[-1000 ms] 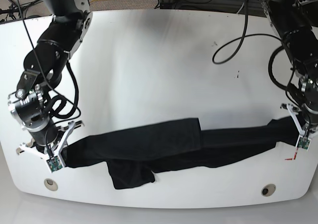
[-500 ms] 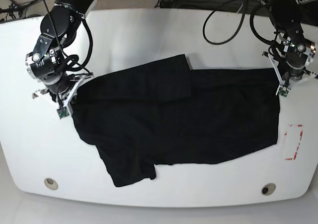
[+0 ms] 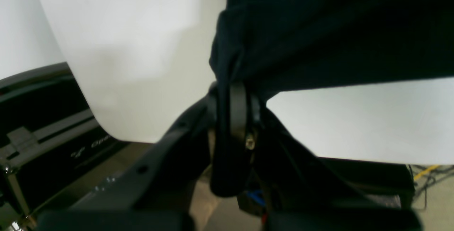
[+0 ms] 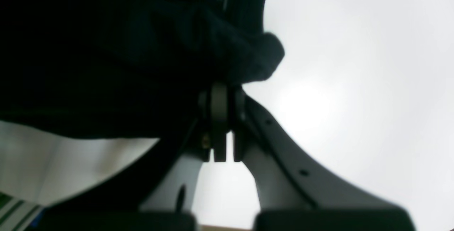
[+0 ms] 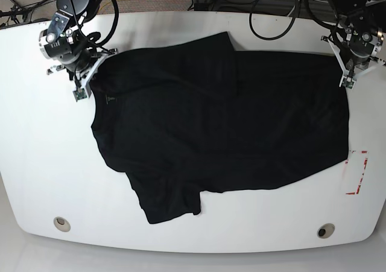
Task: Fold the T-shirt properly
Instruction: 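Lay the shirt flat by dragging both grippers away, then release, then grasp the shirt's hem edge with both grippers and lift it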
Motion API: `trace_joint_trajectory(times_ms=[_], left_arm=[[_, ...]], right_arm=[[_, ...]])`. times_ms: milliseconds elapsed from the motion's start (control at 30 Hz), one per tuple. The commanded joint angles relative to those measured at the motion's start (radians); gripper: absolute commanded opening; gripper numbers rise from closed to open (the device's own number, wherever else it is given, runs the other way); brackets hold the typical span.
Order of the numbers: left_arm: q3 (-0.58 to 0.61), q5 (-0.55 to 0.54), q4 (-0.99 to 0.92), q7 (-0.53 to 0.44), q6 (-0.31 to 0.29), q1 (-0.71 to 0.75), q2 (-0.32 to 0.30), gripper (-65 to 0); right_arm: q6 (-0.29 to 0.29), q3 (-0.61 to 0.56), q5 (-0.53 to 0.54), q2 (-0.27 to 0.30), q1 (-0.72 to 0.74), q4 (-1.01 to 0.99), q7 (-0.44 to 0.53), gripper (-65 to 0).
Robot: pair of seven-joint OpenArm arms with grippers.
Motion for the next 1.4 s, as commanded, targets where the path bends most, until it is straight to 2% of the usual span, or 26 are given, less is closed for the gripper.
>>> trace_joint_trajectory(times_ms=[0, 200, 567, 667, 700, 833, 933, 1100, 1200, 1367], left_arm=[[-0.012, 0.016, 0.012, -0.058, 0.004, 0.023, -0.016, -65.0], [-0.011, 0.016, 0.0, -0.116, 0.004, 0.068, -0.013, -65.0], [-0.006, 0.016, 0.0, -0.113, 0.003, 0.092, -0.016, -64.6], [-0.007, 0.016, 0.0, -0.113, -0.002, 0.1, -0.016, -55.0], [-0.009, 0.014, 0.002, -0.113, -0.019, 0.102, -0.016, -47.9], [-0.011, 0.014, 0.005, -0.113, -0.02, 0.102, -0.016, -28.5], [-0.011, 0.013, 0.008, -0.113, -0.02, 0.102, -0.016, -19.9], [-0.011, 0.01, 0.012, -0.113, -0.02, 0.102, -0.027, -18.5], [-0.011, 0.002, 0.023, -0.114, -0.02, 0.102, -0.062, -18.5], [-0.046, -0.047, 0.026, -0.118, -0.02, 0.08, -0.076, -18.5]], right_arm=[[-0.002, 0.024, 0.084, 0.014, -0.027, 0.017, 0.012, -65.0], [-0.002, 0.024, 0.187, 0.02, -0.1, 0.016, 0.012, -65.0], [-0.002, 0.022, 0.201, 0.013, -0.17, -0.024, 0.012, -64.2], [-0.002, 0.024, 0.199, 0.017, -0.179, -0.026, 0.012, -59.1], [-0.002, 0.024, 0.199, 0.019, -0.181, -0.026, 0.012, -54.7], [-0.002, 0.053, 0.197, 0.02, -0.181, -0.026, 0.012, -42.0], [-0.002, 0.116, 0.207, 0.017, -0.173, -0.026, 0.012, -35.0], [-0.002, 0.168, 0.21, 0.017, -0.13, -0.021, 0.012, -29.8], [-0.002, 0.176, 0.21, 0.017, -0.101, -0.022, 0.012, -29.6], [-0.002, 0.174, 0.21, 0.019, -0.031, -0.026, 0.012, -29.6]])
